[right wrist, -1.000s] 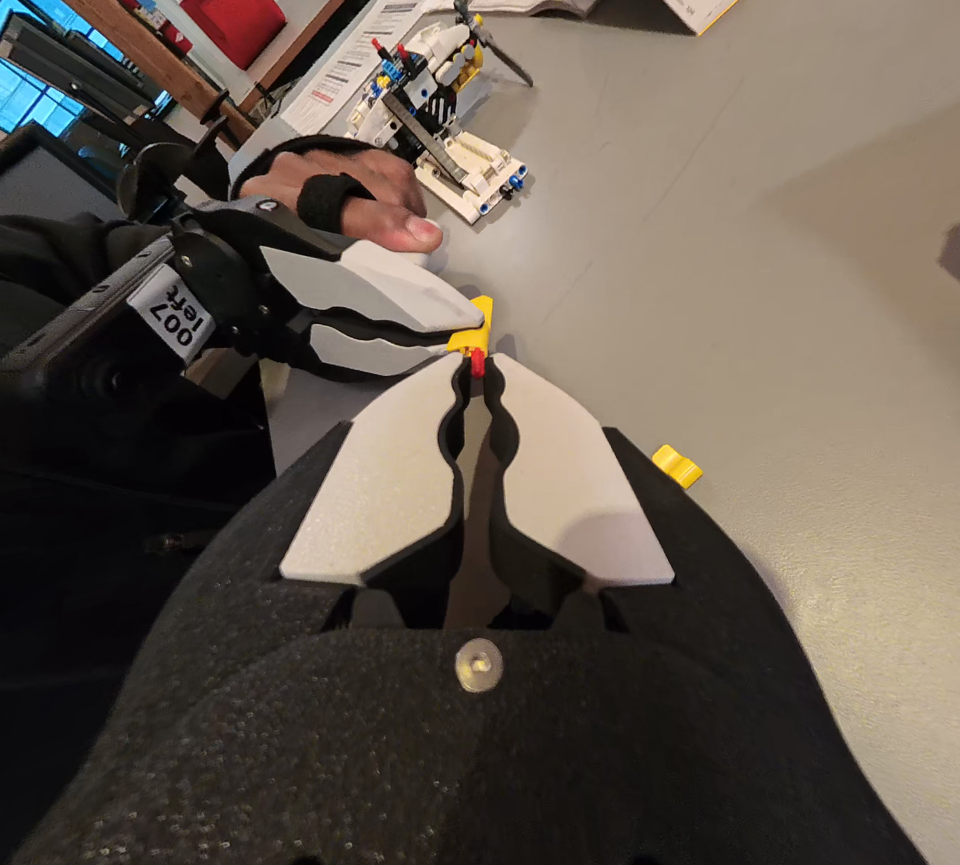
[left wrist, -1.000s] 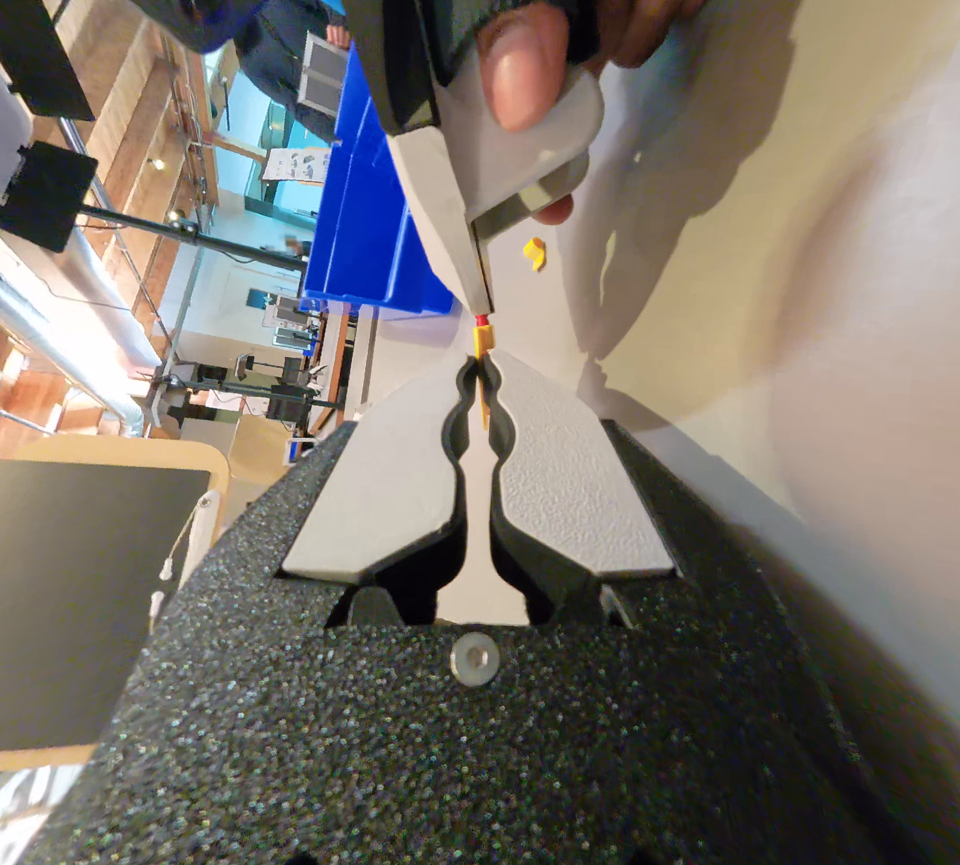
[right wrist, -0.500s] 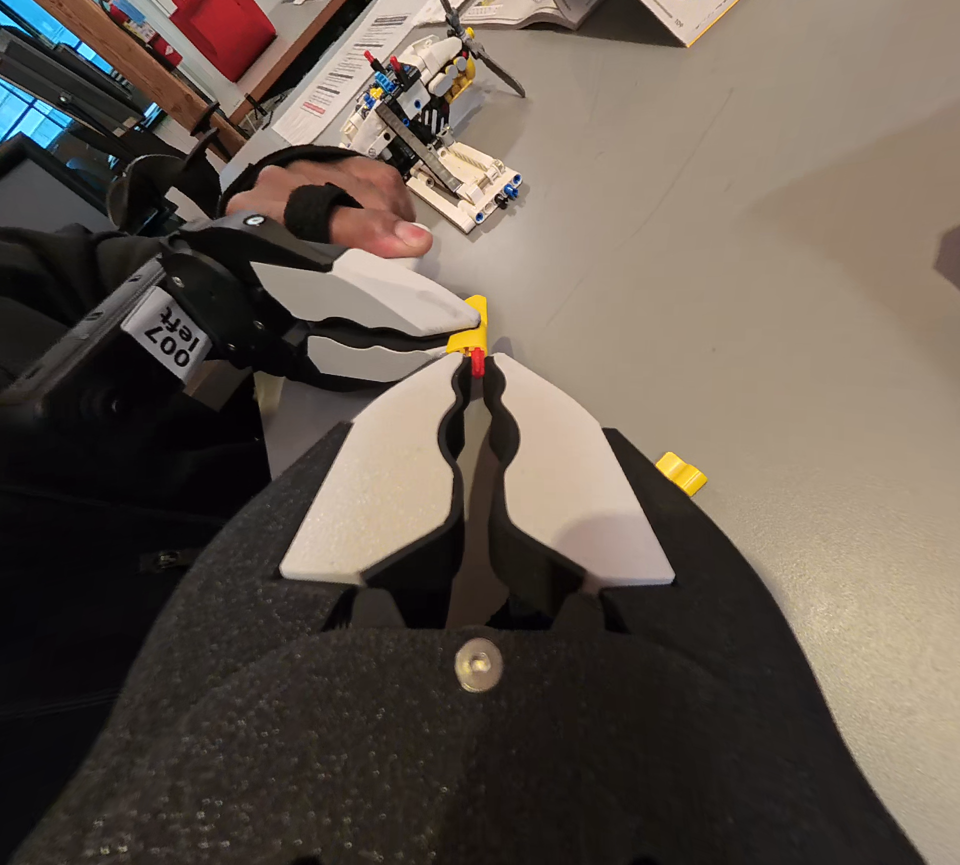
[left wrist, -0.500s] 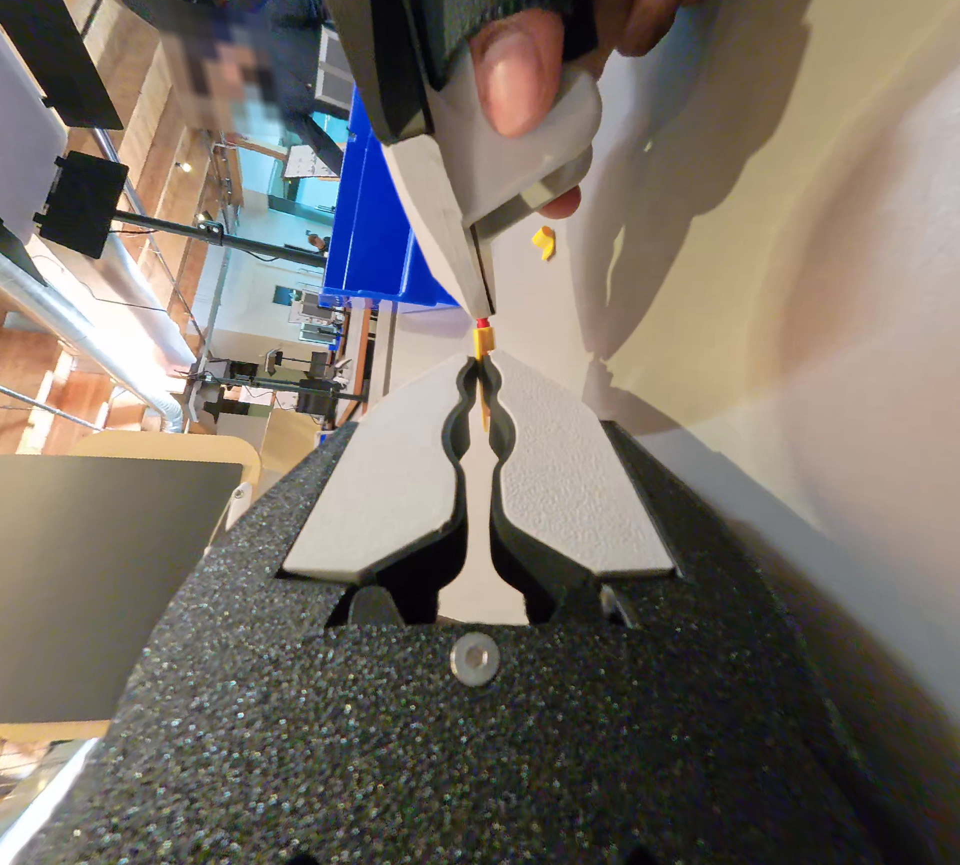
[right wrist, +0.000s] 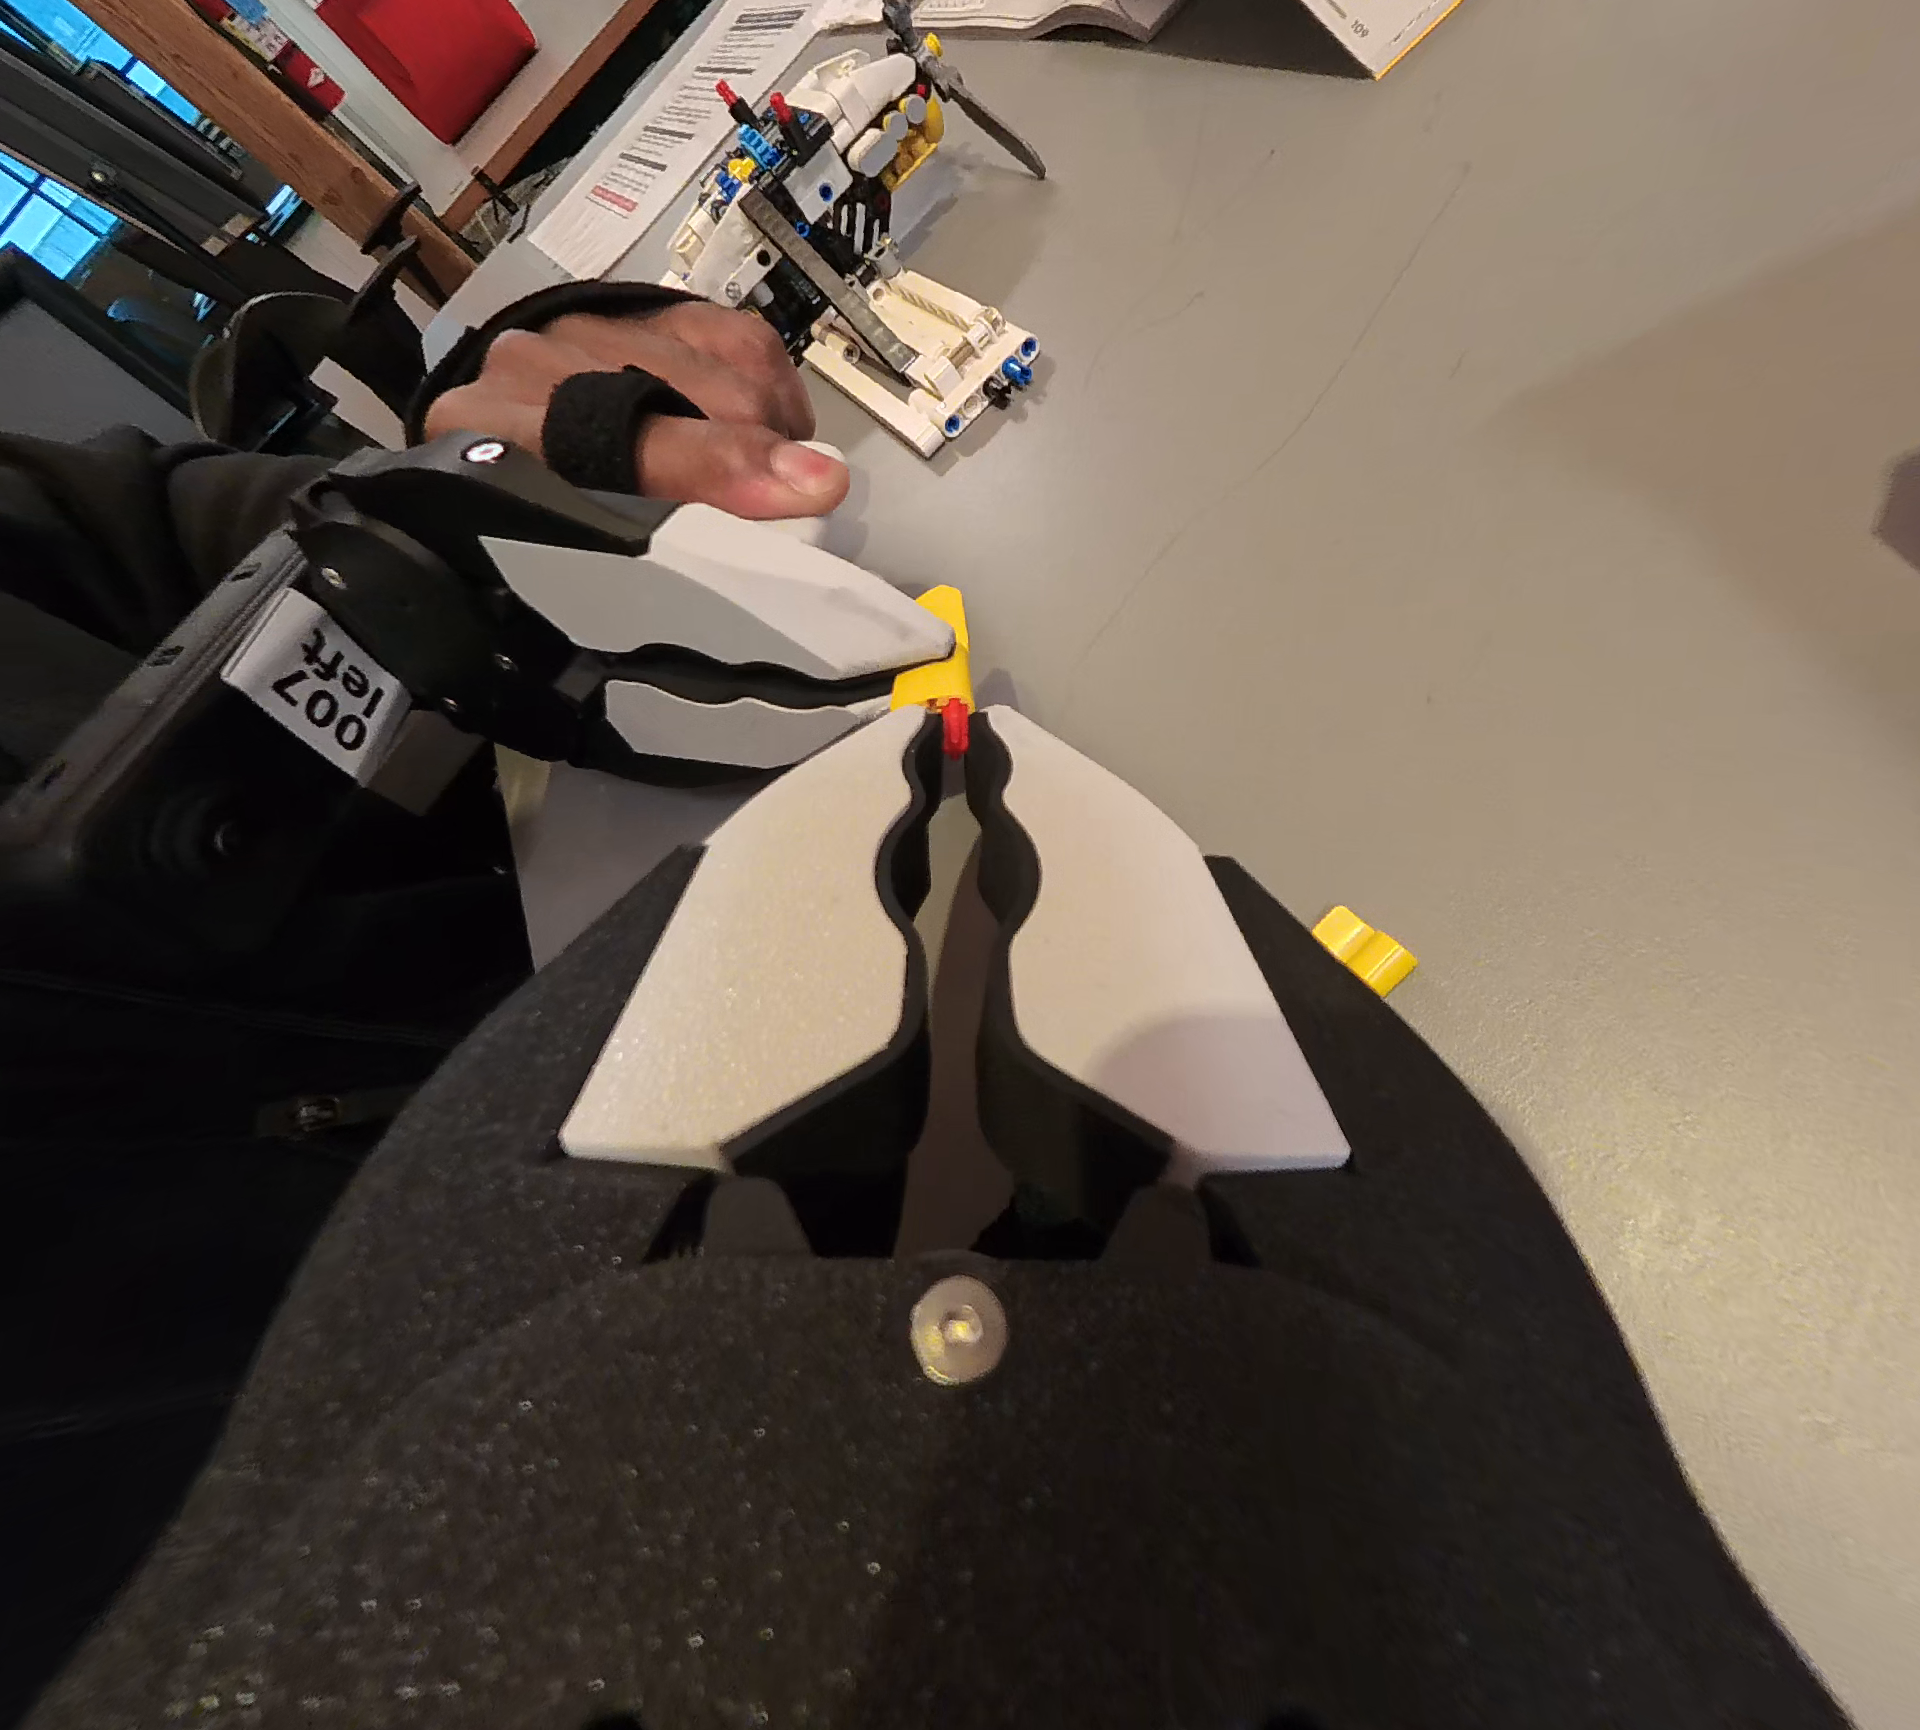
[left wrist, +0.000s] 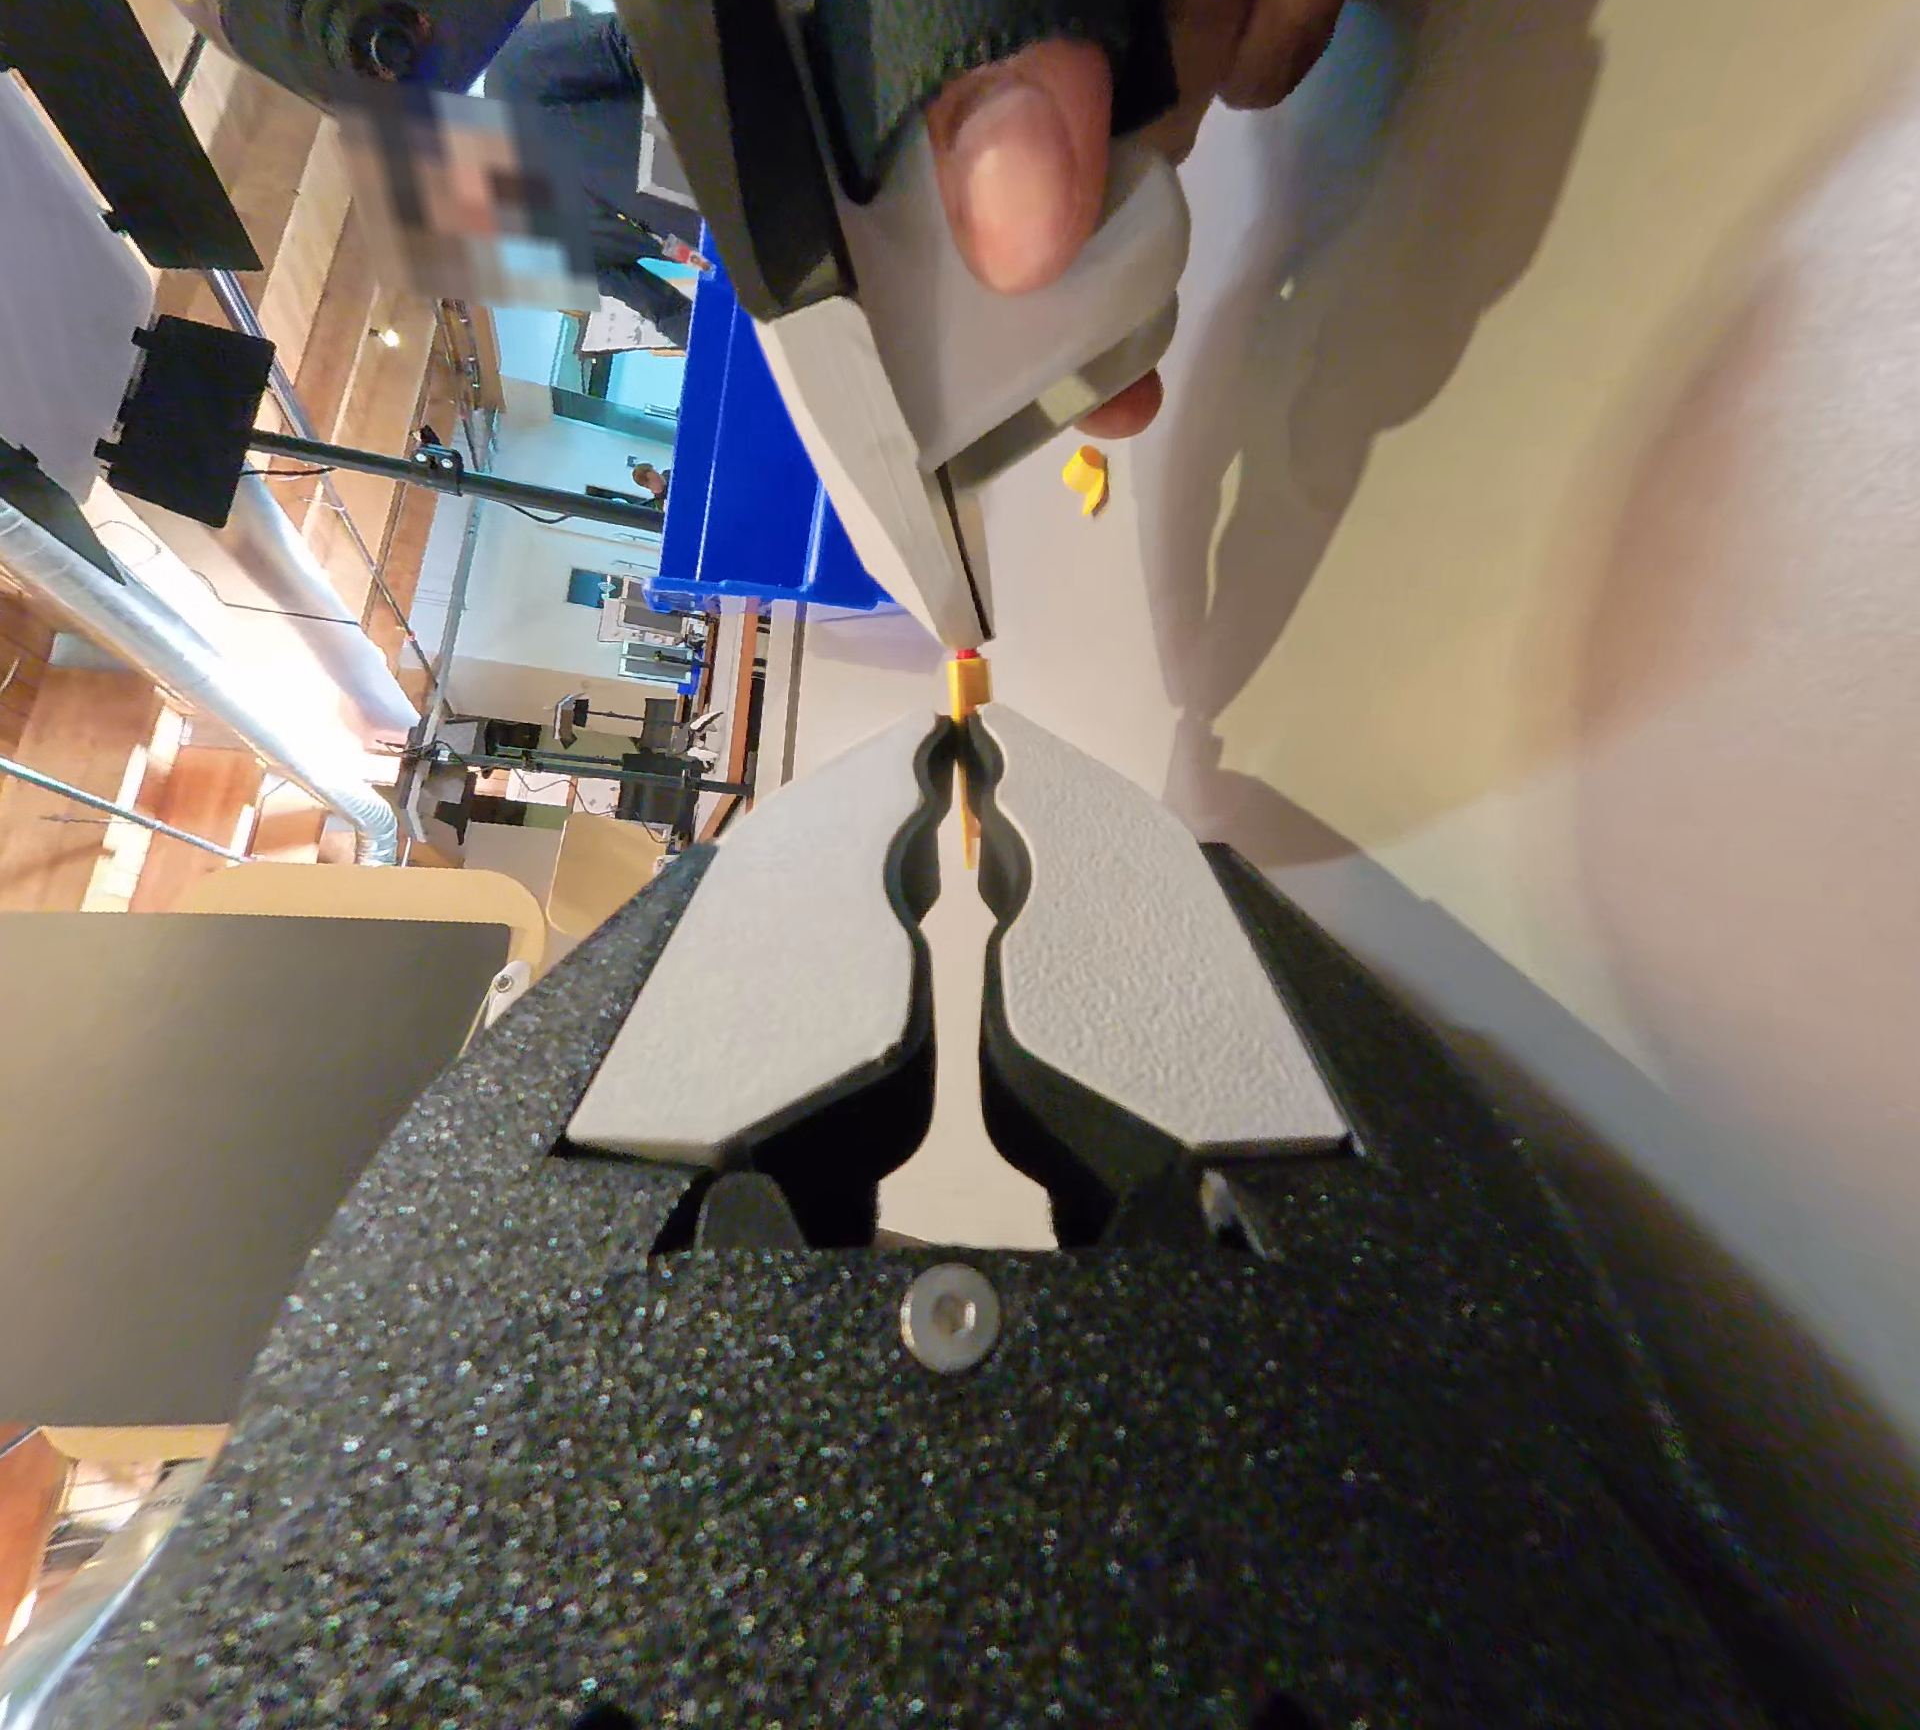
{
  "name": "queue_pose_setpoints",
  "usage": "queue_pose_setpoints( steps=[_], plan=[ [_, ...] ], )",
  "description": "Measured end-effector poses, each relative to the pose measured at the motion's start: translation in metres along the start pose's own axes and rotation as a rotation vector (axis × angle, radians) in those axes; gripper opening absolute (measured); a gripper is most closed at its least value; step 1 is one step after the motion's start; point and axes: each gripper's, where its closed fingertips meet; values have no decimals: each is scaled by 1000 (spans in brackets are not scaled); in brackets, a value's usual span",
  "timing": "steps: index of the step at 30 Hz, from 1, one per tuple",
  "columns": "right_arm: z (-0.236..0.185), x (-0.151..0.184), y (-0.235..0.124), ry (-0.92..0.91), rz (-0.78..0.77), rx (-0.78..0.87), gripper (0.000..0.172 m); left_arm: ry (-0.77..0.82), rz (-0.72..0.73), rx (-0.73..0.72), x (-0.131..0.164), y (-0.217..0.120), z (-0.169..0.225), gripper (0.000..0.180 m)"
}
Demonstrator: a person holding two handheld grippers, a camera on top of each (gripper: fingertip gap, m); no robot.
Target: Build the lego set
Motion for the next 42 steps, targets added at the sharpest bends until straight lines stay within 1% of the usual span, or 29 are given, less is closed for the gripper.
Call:
queue_pose_setpoints(
  steps=[6,9,12,15,19,29,32,42],
  plan=[
    [-1,-1,-2,29,16,-29,4,-17,6,9,0,1,-1,1],
    [-2,-1,-5,33,24,-44,15,8,-16,1,5,1,-1,1],
    [0,-1,-7,42,34,-40,16,-6,-11,-2,6,0,-4,1],
    [0,-1,-5,33,27,-32,14,2,0,1,3,0,-3,1],
    [-2,-2,-5,17,33,-38,5,8,8,5,1,0,-2,1],
    [-1,-2,-6,14,44,-24,7,-4,9,2,1,0,-4,1],
    [-4,-1,-5,1,30,-31,5,-7,13,0,0,0,-4,1],
    [-4,4,-1,-47,-9,0,4,18,14,16,2,-1,-1,1]
  ],
)
Point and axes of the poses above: each gripper's, where its closed fingertips meet, y out along the fingers, x out of its underside, z = x × y across the jaws, and after that the axes turned 11 degrees about -y, right-handed
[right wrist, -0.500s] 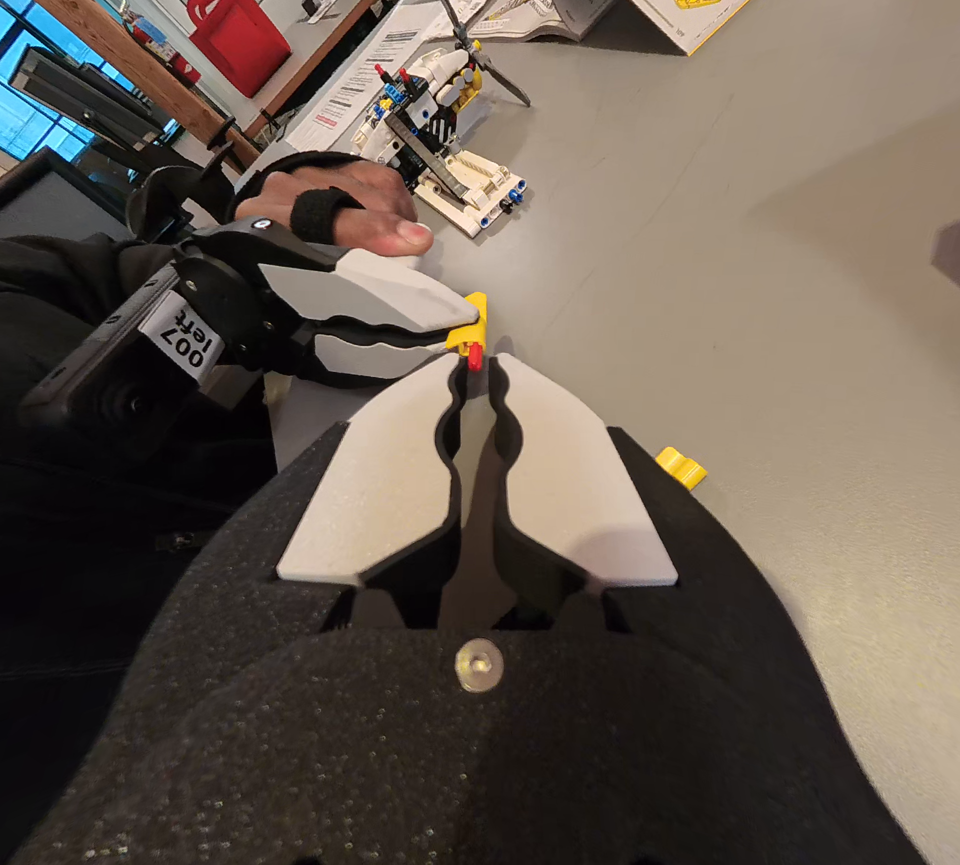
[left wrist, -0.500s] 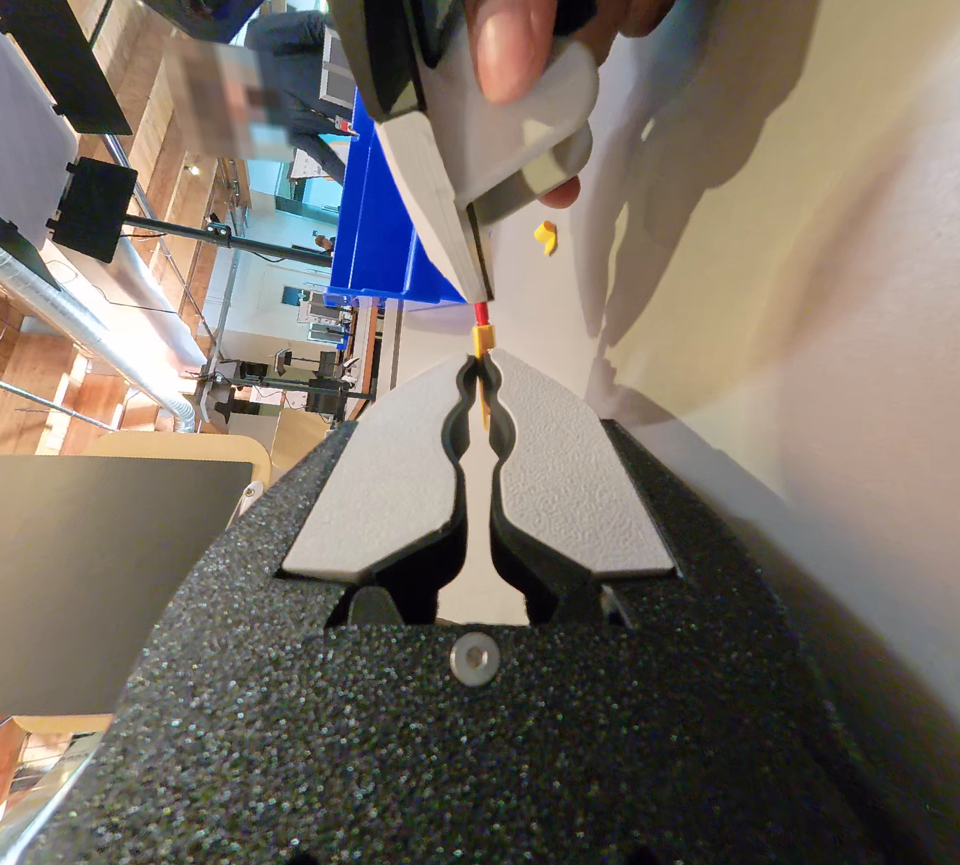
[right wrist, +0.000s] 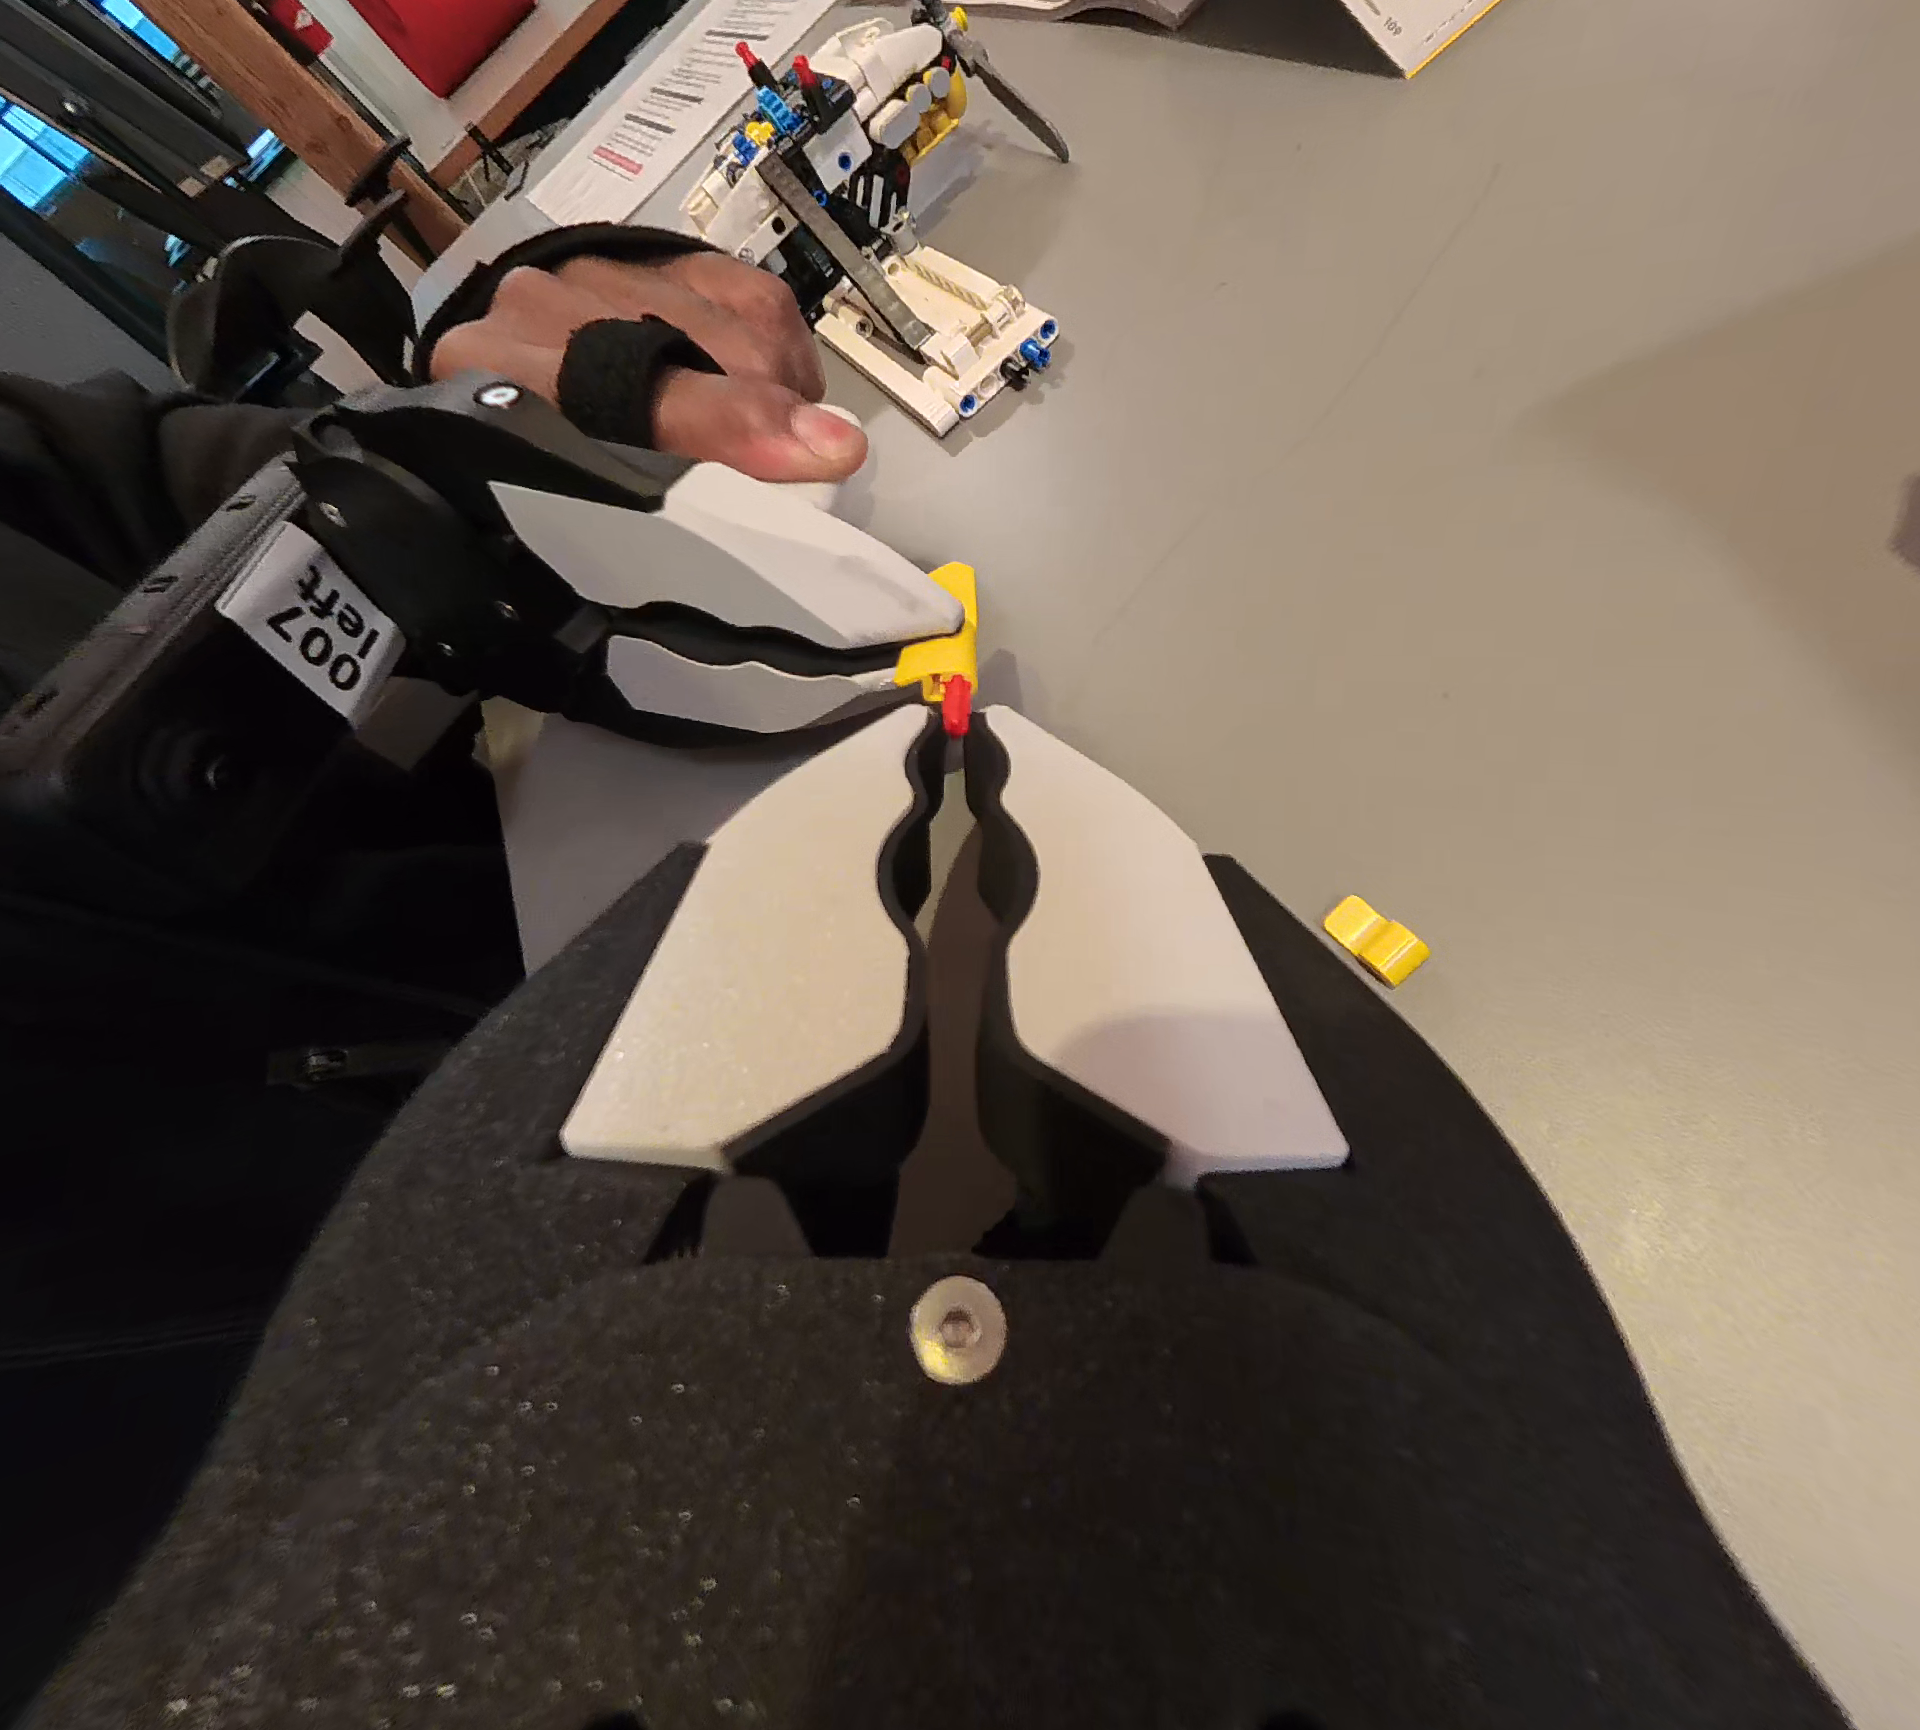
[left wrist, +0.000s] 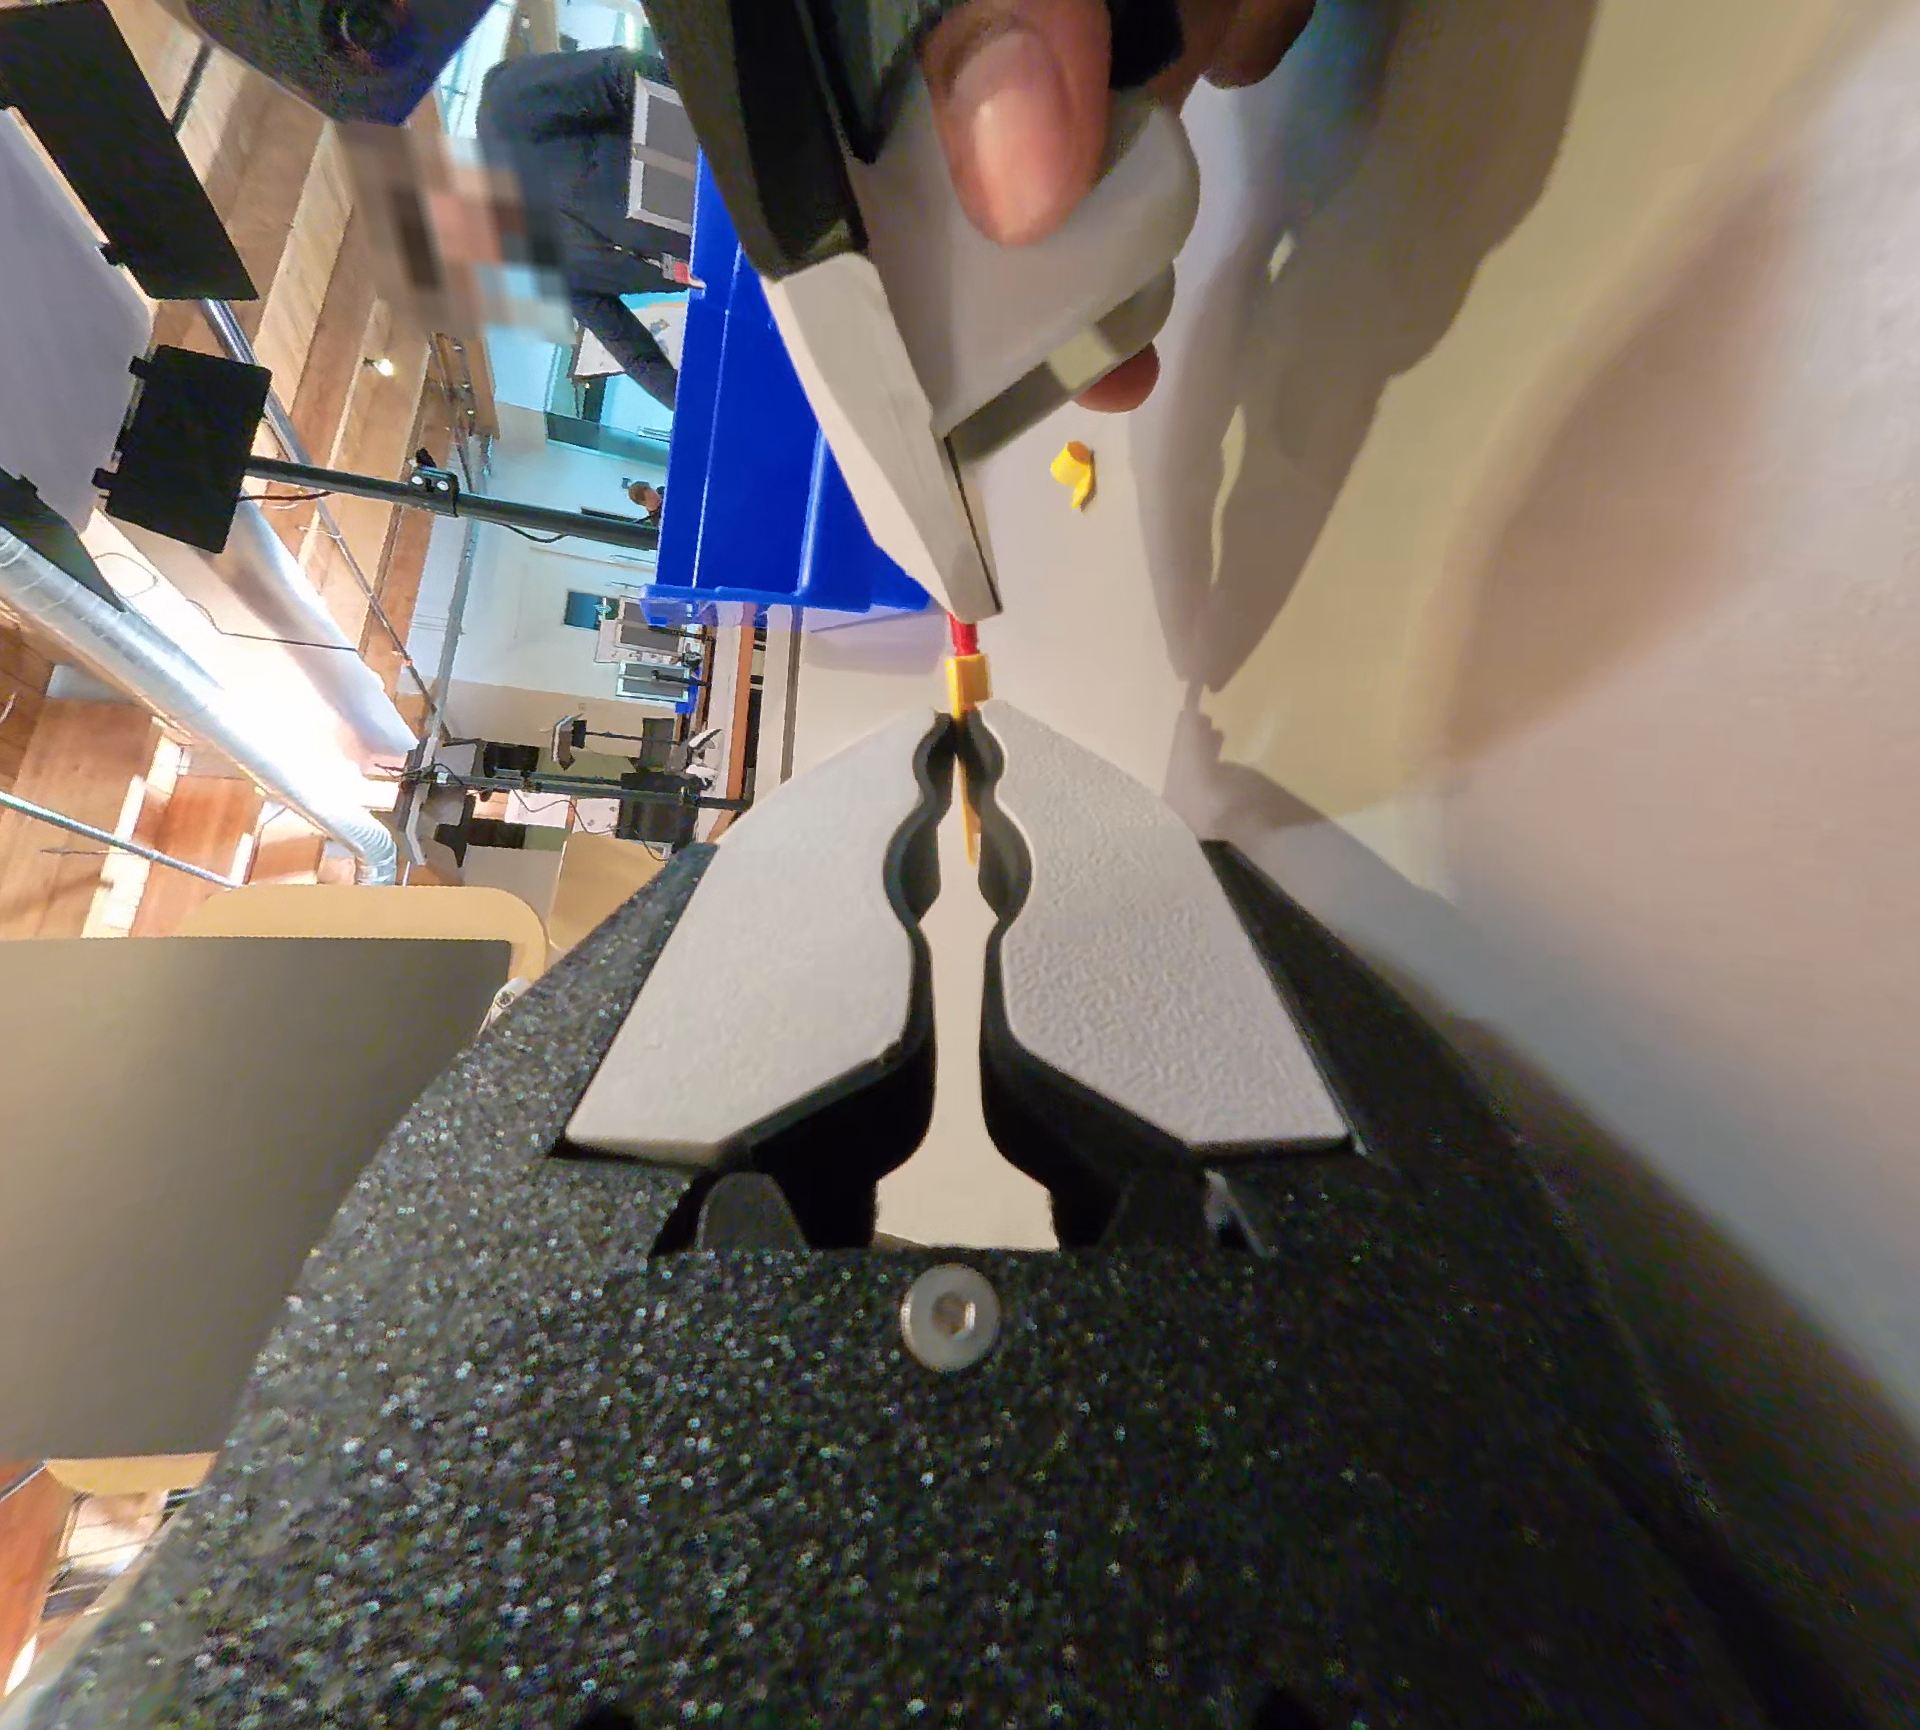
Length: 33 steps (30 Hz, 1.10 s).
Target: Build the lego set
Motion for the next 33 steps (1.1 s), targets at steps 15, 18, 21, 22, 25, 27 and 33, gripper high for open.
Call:
queue_pose_setpoints(
  steps=[15,18,21,22,25,27,33],
  plan=[
    [-2,2,3,14,-21,-22,4,13,7,5,-2,0,3,1],
    [-2,1,1,23,-2,-31,6,18,3,-1,-2,1,2,2],
    [-2,-1,-2,27,17,-34,6,19,-3,-1,1,0,2,2],
    [-2,-1,-2,29,22,-35,6,18,-6,-1,2,0,2,2],
    [-2,0,-1,29,10,-32,5,17,-1,-2,1,0,2,2],
    [-1,0,-1,29,9,-24,3,22,0,-4,0,-1,2,1],
    [0,1,0,24,-2,-13,2,21,-8,1,1,0,3,1]
  ],
)
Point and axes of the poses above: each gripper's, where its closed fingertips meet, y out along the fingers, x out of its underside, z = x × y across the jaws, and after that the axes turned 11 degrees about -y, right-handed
